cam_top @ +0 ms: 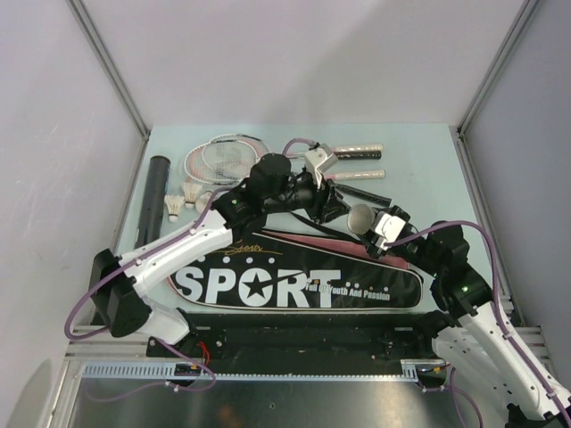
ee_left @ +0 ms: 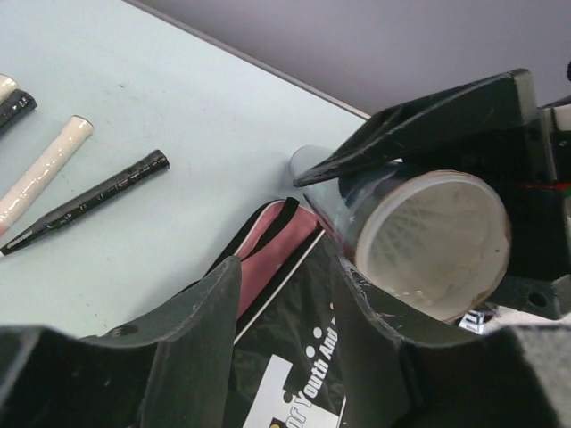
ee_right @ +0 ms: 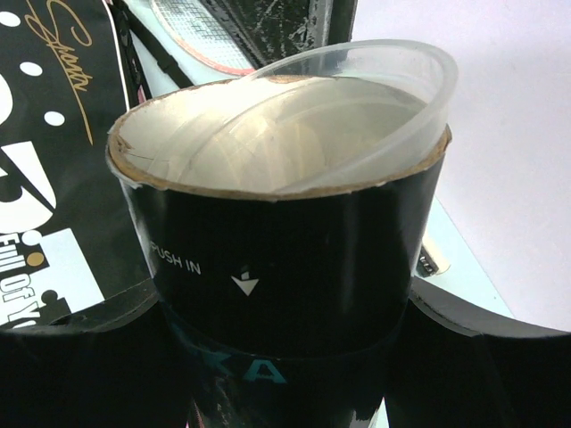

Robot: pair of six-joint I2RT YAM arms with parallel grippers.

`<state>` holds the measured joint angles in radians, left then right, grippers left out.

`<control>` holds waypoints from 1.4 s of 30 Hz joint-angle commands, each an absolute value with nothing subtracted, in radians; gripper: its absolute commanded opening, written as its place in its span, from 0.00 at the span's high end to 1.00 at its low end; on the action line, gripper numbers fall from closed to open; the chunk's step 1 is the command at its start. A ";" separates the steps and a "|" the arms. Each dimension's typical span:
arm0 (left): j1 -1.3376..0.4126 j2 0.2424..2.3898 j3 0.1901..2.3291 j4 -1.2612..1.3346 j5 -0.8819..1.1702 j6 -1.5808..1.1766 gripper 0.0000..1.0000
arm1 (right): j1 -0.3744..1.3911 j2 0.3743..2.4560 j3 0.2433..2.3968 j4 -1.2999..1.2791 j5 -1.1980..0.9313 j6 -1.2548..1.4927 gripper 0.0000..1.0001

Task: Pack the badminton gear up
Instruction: Close the lid on the shuttle tube.

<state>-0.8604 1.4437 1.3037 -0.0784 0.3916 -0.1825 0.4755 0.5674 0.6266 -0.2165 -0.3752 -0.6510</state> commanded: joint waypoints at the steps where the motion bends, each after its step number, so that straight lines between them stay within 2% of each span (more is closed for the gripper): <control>1: -0.874 1.408 1.318 -0.054 0.341 -0.155 0.50 | 0.474 0.580 0.660 -0.181 -0.388 -0.578 0.85; 5: -0.873 1.327 1.276 -0.052 0.188 -0.195 0.53 | 0.474 0.583 0.660 -0.190 -0.353 -0.583 0.85; 7: -0.871 1.298 1.261 -0.046 0.143 -0.216 0.43 | 0.474 0.583 0.661 -0.196 -0.348 -0.586 0.85; 11: -0.870 1.308 1.290 -0.029 0.322 -0.218 0.37 | 0.476 0.581 0.661 -0.192 -0.351 -0.583 0.85; 12: -0.870 1.325 1.298 -0.028 0.384 -0.216 0.37 | 0.477 0.581 0.663 -0.192 -0.351 -0.583 0.85; 16: -0.882 1.351 1.322 -0.017 0.440 -0.209 0.49 | 0.480 0.580 0.664 -0.189 -0.354 -0.580 0.85; 24: -0.920 1.408 1.362 -0.015 0.408 -0.181 0.50 | 0.479 0.581 0.666 -0.192 -0.354 -0.583 0.85; 32: -0.923 1.469 1.410 -0.020 0.419 -0.190 0.72 | 0.483 0.581 0.666 -0.190 -0.359 -0.592 0.86; 38: -0.916 1.474 1.449 -0.101 0.419 -0.173 1.00 | 0.495 0.580 0.666 -0.221 -0.330 -0.630 0.87; 42: -0.905 1.520 1.538 -0.236 0.452 -0.167 1.00 | 0.508 0.572 0.670 -0.230 -0.313 -0.658 0.88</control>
<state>-0.9138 1.4883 1.4334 -0.1459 0.4210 -0.1841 0.4934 0.5785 0.6300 -0.2146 -0.3260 -0.6514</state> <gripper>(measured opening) 0.009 0.701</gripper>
